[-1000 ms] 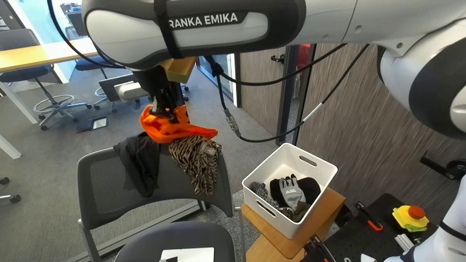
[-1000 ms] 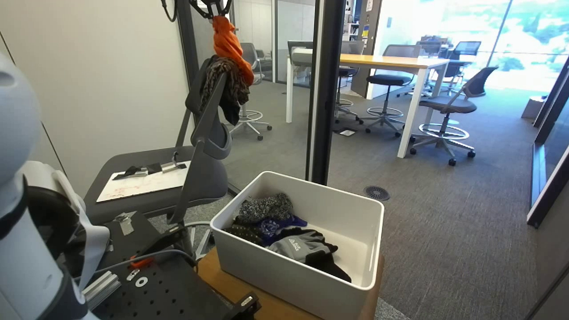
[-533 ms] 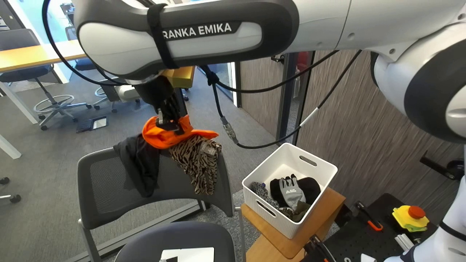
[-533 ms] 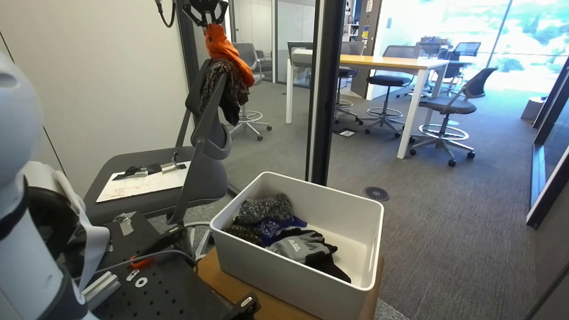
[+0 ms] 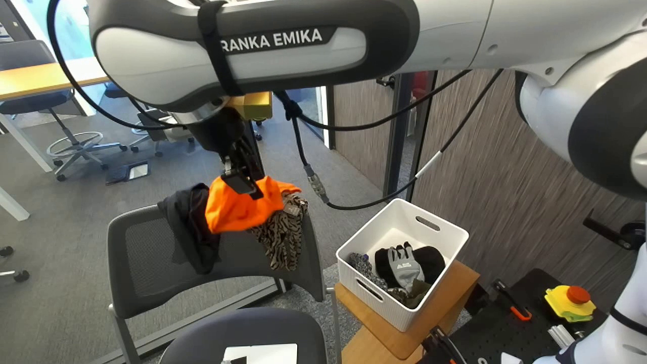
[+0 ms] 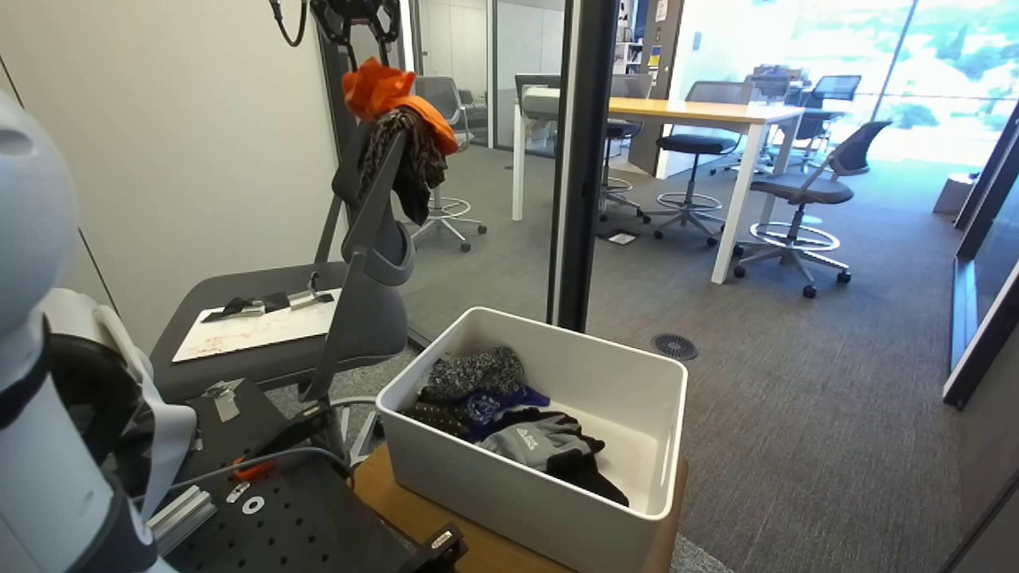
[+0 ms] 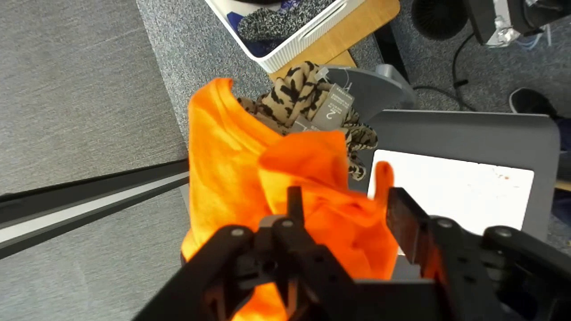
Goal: Pick up the orange shirt and put it on the chair.
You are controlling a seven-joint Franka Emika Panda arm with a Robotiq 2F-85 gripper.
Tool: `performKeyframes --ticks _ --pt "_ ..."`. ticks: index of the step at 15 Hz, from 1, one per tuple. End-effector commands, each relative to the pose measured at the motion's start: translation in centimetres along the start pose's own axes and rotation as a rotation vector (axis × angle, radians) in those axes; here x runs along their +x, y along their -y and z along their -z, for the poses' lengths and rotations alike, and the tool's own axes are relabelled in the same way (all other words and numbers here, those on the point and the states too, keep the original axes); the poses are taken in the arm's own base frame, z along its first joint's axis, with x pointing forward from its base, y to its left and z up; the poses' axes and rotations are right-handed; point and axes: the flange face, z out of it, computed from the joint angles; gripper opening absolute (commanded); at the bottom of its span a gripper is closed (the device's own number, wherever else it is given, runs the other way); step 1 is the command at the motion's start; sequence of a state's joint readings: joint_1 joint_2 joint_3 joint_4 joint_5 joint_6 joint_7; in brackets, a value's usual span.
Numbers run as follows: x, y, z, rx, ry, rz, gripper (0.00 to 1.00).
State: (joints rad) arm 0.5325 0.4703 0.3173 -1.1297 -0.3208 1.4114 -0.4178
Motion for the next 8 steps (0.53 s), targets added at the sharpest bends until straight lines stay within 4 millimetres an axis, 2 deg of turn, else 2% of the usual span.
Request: performKeyframes --ticks 1,3,8 --pt "-1.1 1.4 2.0 0.002 0.008 0.040 0.86" --pt "-1.5 1.8 2.8 -0.006 0.001 0.038 0.99" --pt "-3.5 1.0 5.0 -0.024 -0.042 -0.012 1.00"
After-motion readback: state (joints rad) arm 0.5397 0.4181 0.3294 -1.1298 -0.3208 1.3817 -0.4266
